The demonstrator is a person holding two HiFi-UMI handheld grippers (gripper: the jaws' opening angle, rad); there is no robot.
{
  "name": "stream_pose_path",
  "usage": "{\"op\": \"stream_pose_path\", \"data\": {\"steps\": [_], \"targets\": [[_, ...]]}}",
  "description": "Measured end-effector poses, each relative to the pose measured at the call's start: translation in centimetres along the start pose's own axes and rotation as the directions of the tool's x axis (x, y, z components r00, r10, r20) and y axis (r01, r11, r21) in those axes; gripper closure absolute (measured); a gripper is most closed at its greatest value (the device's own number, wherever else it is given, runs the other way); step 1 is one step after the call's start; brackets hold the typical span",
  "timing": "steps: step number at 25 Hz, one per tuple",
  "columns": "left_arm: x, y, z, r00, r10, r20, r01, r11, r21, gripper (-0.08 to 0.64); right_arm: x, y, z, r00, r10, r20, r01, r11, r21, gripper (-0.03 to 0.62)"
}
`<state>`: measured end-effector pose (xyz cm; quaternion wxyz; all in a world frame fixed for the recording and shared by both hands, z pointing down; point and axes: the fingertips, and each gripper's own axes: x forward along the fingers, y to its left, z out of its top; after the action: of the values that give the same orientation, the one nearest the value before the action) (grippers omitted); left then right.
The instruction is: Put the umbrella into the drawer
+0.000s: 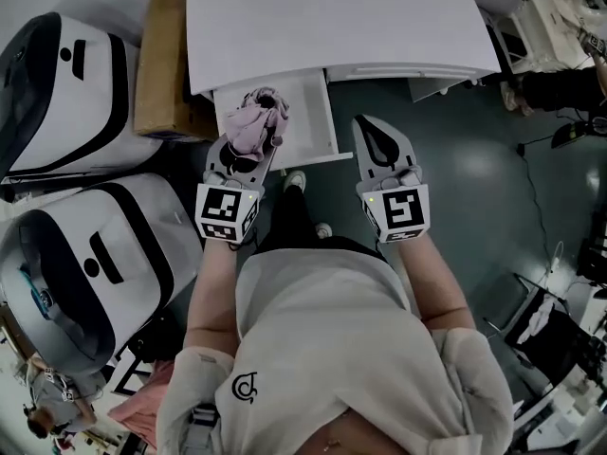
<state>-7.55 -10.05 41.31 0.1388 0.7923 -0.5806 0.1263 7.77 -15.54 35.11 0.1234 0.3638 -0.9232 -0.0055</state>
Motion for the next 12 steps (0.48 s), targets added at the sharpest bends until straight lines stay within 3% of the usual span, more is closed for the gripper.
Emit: {"op": "stream_pose_path", "data": {"steps": [6,12], "targets": [[6.1,3.2,-5.3,0.978,-0.114,-0.175,0.116,0.993,0.001,0.334,5.8,-0.1,-2.6,0.998,-0.005,-0.062,0.007,0.999,0.041,0.584],[11.8,4.0,-11.6,0.903,-0.25,-0.349,0.27,0.963,0.009,0.334,10.0,0.3,-4.7,0.999,0.022,-0.043,-0.019,0.998,0.065,0.584]]}}
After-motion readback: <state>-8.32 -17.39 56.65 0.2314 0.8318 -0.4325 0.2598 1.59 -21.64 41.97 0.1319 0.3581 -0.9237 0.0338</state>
